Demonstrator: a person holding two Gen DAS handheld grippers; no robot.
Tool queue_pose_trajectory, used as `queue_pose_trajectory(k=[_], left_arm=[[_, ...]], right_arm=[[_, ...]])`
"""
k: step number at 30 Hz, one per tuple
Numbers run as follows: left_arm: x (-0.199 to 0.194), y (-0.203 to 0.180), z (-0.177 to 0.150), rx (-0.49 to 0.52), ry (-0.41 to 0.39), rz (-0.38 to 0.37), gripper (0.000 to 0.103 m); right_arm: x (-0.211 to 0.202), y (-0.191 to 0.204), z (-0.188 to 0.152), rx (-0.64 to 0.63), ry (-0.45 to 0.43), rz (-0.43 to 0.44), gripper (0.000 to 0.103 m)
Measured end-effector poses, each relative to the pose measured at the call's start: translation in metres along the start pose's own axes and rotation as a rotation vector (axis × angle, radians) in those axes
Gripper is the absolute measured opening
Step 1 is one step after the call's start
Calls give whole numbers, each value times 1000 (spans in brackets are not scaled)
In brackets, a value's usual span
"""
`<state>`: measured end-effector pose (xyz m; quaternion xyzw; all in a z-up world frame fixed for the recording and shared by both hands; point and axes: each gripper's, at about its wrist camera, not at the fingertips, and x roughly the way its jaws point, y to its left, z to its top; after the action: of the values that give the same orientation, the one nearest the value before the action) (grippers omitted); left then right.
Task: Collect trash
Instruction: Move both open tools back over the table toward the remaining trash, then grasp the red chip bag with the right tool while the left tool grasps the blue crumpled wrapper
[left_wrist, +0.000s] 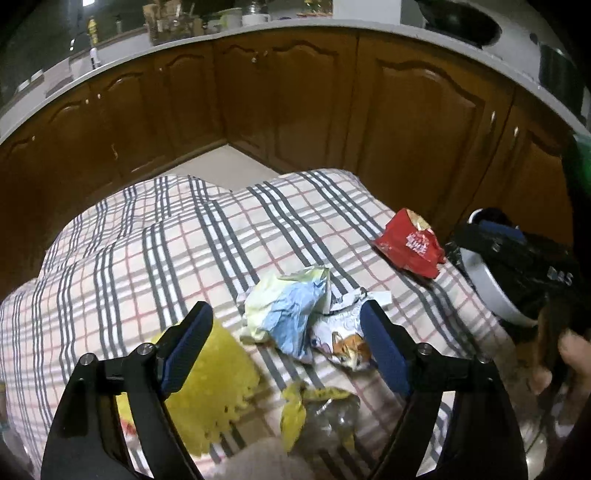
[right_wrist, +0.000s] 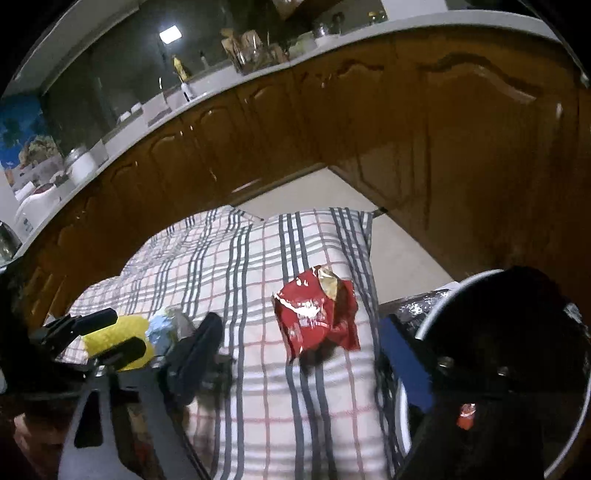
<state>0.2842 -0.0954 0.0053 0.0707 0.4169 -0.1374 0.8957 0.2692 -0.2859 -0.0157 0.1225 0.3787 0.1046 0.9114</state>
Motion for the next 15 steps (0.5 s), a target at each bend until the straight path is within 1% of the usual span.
queue_pose_trajectory(k=[2,4,5,7,8,9,10,12,15], left_arm=[[9,0,1,9,22,6,73],[18,2,1,10,50,2,58],[22,3,1,10,61,-3,54],[28,5,0,3,79,-17,33],[30,6,-1,-2,83,-25,32],[29,8,-1,-6,77,-30,29],[28,10,-2,-8,68,-34,24],[24,12,-2,-15,50,-51,23],[14,14,-3,-21,16,-57,21]], right_arm=[[14,-1,5,-11,16,-22,83],[26,-3,8,-15,35,-31,75],[33,-3,8,-21,49,-43,72],[45,-5,7,-25,74,-55,62],[51,-6,5,-26,93,-54,57],[54,-6,3,-27,106,-45,41],[58,-6,0,-26,121,-31,22],[56,-5,-6,-30,115,-8,21],[42,1,-10,-48,71,10,18]])
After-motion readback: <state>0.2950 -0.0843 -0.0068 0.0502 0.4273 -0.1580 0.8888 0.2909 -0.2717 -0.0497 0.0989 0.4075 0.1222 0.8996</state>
